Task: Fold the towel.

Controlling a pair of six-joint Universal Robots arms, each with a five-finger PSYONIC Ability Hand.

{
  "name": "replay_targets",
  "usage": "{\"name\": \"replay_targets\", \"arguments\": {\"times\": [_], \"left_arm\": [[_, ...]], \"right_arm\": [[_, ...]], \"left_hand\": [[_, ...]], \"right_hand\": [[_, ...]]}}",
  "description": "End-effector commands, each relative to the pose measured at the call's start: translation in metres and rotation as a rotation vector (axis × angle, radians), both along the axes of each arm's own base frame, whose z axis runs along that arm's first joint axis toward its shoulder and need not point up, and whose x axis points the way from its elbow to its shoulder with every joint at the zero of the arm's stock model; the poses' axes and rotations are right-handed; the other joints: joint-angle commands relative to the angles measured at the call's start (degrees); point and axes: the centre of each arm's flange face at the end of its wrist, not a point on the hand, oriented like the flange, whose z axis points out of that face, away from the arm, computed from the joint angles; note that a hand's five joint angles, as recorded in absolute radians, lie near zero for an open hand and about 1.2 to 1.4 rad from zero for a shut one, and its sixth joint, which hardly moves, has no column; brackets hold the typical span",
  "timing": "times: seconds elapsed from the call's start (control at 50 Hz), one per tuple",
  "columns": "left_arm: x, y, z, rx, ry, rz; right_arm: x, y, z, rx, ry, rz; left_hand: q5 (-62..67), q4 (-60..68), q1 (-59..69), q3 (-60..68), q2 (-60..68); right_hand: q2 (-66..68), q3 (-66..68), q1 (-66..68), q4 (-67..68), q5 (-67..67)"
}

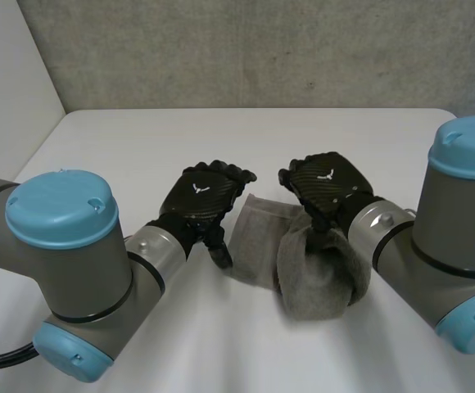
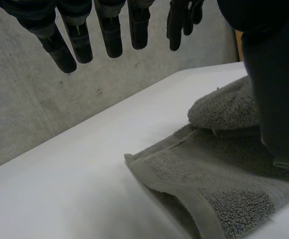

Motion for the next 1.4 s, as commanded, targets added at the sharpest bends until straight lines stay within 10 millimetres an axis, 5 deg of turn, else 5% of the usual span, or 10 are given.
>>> {"name": "replay_targets", "arguments": {"times": [0.02, 0.14, 0.24, 0.36, 0.58, 0.7, 0.76, 0.94, 1.4], "left_arm": [[-0.001, 0.0, -0.002, 0.006, -0.002, -0.002], [-0.001, 0.002, -0.001, 0.009, 0.001, -0.007], [-0.005, 0.007, 0.002, -0.002, 0.009, -0.022], [-0.007, 0.006, 0.002, -0.004, 0.007, -0.023], [-0.013, 0.001, -0.022, 0.034, -0.032, -0.032], [-0.022, -0.009, -0.039, 0.059, -0.052, -0.038], [-0.026, -0.012, -0.044, 0.064, -0.074, -0.045], [-0.022, -0.008, -0.06, 0.08, -0.242, -0.082], [-0.03, -0.021, -0.083, 0.063, -0.3, -0.09]], "right_arm": [[-0.012, -0.008, -0.005, 0.002, 0.07, -0.024], [-0.02, -0.013, -0.013, 0.029, 0.085, -0.047], [-0.038, -0.024, -0.021, 0.054, 0.09, -0.098], [-0.058, -0.032, -0.023, 0.081, 0.081, -0.133], [-0.128, -0.056, -0.053, 0.191, 0.089, -0.309], [-0.133, -0.047, -0.062, 0.215, 0.124, -0.291], [-0.131, -0.042, -0.06, 0.208, 0.121, -0.272], [-0.13, -0.036, -0.051, 0.155, 0.095, -0.256], [-0.123, -0.03, -0.051, 0.147, 0.047, -0.203]], "left_hand": [[-12.6, -4.9, -5.4, -3.9, -4.7], [-12.0, -4.4, -4.9, -3.4, -4.2], [-12.0, -4.4, -4.9, -3.4, -4.2], [-12.0, -4.4, -4.9, -3.4, -4.2], [-11.5, -3.9, -4.4, -2.9, -3.7], [-10.4, -2.8, -3.2, -1.7, -2.5], [-8.9, -1.3, -1.7, -0.2, -1.0], [-3.1, 4.5, 4.0, 5.5, 4.8], [14.5, 22.1, 21.7, 23.2, 22.4]], "right_hand": [[9.4, 9.4, 8.8, 8.7, 8.1], [26.6, 26.6, 26.0, 25.9, 25.3], [57.1, 57.1, 56.5, 56.4, 55.8], [57.2, 57.1, 56.6, 56.5, 55.9], [57.2, 57.1, 56.6, 56.5, 55.9], [20.3, 20.2, 19.7, 19.6, 19.0], [15.5, 15.5, 14.9, 14.8, 14.2], [13.7, 13.6, 13.1, 13.0, 12.4], [15.7, 15.6, 15.1, 15.0, 14.4]]}}
